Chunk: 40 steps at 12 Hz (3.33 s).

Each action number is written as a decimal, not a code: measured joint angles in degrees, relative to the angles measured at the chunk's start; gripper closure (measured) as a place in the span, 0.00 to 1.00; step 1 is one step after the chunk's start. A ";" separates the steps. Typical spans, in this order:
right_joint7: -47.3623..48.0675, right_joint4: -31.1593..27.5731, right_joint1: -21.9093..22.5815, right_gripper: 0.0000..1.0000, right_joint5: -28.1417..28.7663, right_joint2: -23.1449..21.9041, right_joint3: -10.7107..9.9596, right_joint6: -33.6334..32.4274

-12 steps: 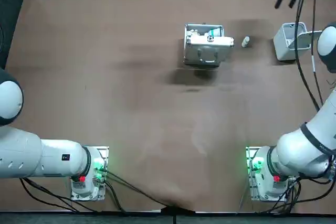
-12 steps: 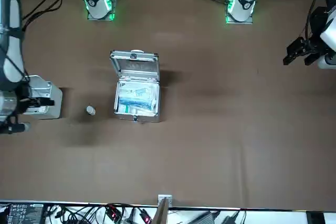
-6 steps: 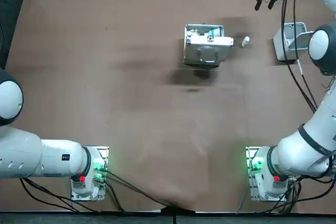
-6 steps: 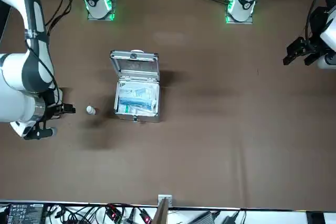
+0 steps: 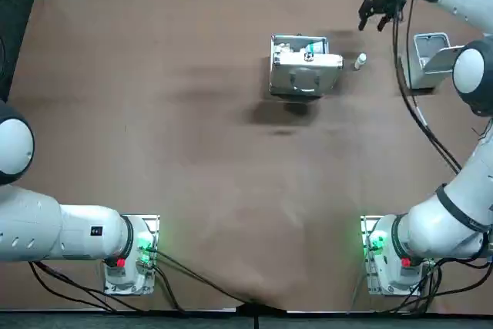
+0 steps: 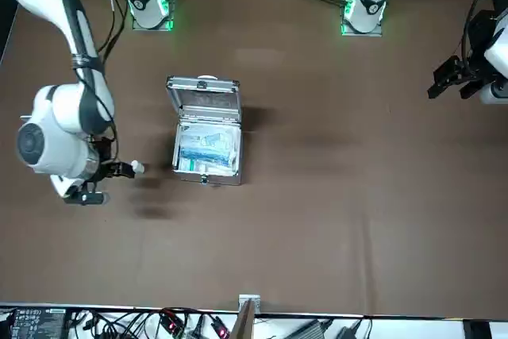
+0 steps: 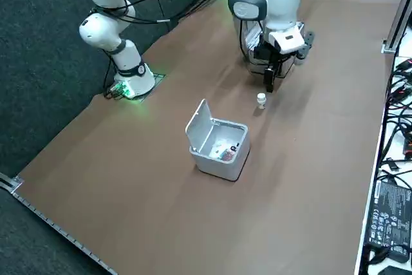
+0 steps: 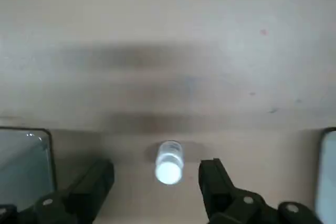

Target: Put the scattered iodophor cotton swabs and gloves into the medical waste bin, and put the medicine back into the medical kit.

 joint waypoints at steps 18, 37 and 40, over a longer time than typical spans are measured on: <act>2.62 -15.21 1.81 0.40 -2.84 -0.71 -0.82 15.81; 25.81 7.31 15.15 0.63 4.24 -1.97 3.74 0.51; 28.92 8.15 18.53 0.63 3.55 -0.40 3.67 0.51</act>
